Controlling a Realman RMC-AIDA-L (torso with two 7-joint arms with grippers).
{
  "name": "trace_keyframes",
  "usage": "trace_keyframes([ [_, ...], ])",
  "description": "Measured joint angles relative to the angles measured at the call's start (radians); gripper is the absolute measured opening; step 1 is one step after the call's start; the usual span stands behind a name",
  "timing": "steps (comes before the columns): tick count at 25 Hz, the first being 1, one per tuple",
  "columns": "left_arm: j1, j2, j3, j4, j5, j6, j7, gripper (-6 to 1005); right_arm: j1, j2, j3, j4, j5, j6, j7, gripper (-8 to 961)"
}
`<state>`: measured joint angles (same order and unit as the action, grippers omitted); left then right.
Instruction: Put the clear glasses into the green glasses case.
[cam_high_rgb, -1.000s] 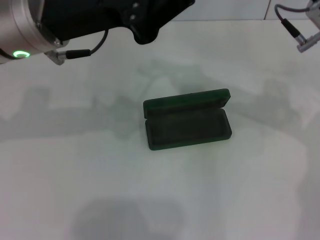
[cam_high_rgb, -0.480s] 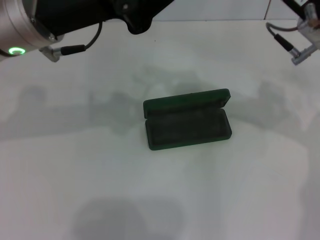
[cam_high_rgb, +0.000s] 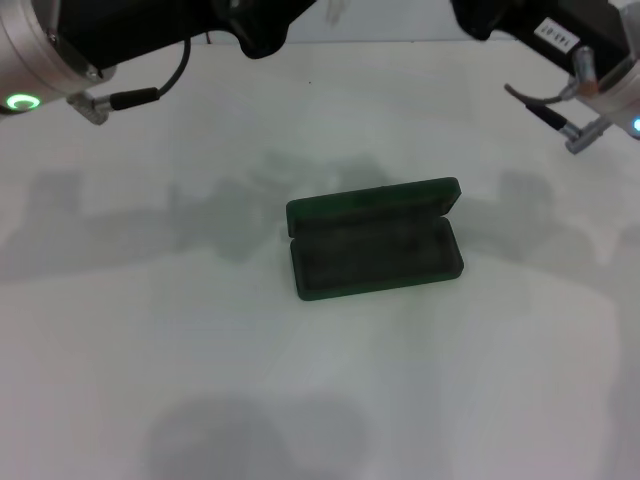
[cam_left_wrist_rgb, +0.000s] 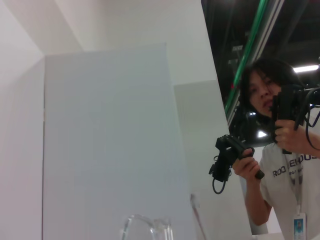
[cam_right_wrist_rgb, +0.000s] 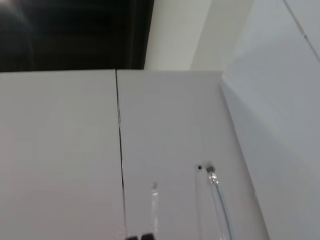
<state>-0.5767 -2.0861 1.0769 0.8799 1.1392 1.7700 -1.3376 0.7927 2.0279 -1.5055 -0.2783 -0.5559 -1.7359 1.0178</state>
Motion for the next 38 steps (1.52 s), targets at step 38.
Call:
trace_keyframes([
  [38,0.029,0.001,-0.015,-0.02,-0.001,0.002,0.01,48,-0.056,0.0,-0.154,-0.057,0.075,0.039,-0.038,70],
])
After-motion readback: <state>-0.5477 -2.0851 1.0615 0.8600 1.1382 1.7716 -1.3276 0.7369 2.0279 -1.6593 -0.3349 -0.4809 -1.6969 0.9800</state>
